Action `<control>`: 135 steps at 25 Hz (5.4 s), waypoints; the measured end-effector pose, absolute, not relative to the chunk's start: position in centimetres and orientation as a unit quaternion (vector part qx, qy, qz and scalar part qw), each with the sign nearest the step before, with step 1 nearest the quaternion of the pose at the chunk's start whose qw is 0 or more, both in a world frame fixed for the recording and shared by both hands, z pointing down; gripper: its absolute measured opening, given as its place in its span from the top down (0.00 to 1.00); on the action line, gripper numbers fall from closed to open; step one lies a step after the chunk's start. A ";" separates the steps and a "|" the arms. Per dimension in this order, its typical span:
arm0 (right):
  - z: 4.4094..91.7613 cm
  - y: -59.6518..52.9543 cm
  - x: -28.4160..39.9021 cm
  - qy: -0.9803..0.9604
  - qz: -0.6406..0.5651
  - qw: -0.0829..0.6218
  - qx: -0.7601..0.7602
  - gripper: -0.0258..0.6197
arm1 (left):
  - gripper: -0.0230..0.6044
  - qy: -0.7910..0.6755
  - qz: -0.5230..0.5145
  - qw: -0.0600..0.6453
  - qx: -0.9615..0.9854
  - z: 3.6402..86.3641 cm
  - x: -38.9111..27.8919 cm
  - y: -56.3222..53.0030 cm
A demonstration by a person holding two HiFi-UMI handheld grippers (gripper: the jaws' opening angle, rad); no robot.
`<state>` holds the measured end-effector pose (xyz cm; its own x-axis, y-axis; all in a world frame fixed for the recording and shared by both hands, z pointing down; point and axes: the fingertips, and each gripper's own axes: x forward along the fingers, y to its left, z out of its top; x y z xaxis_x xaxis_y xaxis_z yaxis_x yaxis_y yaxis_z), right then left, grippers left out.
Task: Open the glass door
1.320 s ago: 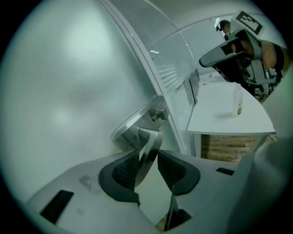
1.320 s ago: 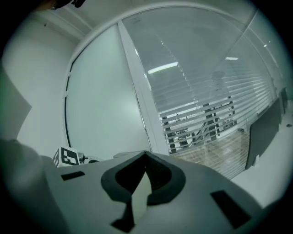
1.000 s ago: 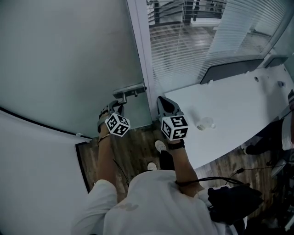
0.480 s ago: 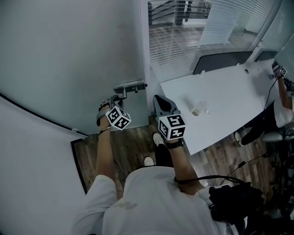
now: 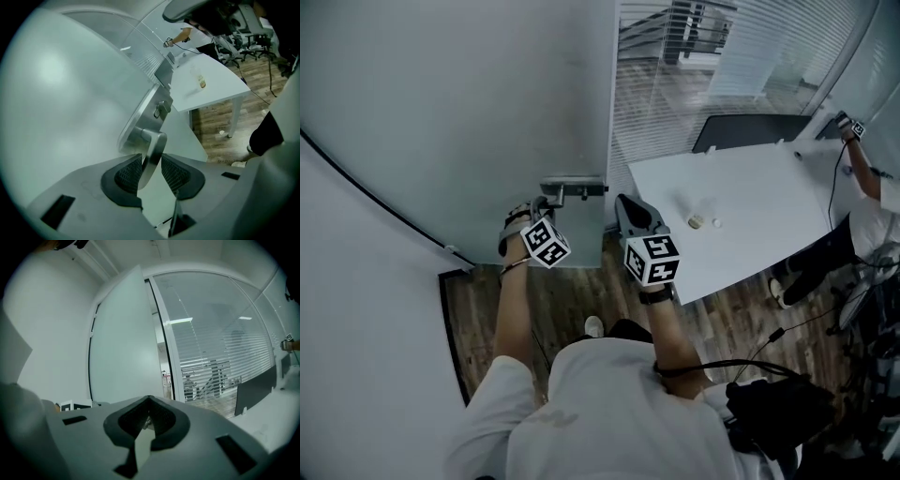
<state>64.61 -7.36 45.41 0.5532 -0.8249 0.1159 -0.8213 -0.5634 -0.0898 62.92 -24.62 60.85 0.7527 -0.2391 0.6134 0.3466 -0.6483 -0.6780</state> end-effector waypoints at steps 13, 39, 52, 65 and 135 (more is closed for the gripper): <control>44.7 3.8 51.2 0.539 -0.072 0.046 -0.838 0.97 | 0.78 -0.001 -0.420 0.505 -0.754 61.3 51.9 -23.0; 39.7 0.4 38.3 0.622 -0.033 0.033 -0.782 0.97 | 0.76 -0.007 -0.426 0.508 -0.748 62.5 30.9 -22.1; 38.8 -4.4 35.1 0.657 -0.027 0.060 -0.751 0.97 | 0.74 -0.030 -0.384 0.512 -0.768 62.3 22.1 -23.4; 44.6 -14.8 24.6 0.765 -0.052 -0.065 -0.639 0.97 | 0.71 -0.029 -0.361 0.521 -0.773 61.3 12.5 -26.0; 57.1 -53.2 -28.0 0.860 -0.029 -0.210 -0.464 0.82 | 0.96 0.563 -0.049 -0.084 -0.821 54.0 -35.7 -25.2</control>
<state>-28.04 -53.16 57.14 -0.4813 -0.7855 0.3891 -0.8102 0.5681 0.1447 -35.73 -25.20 54.02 0.3623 -0.9154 0.1755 -0.9319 -0.3530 0.0828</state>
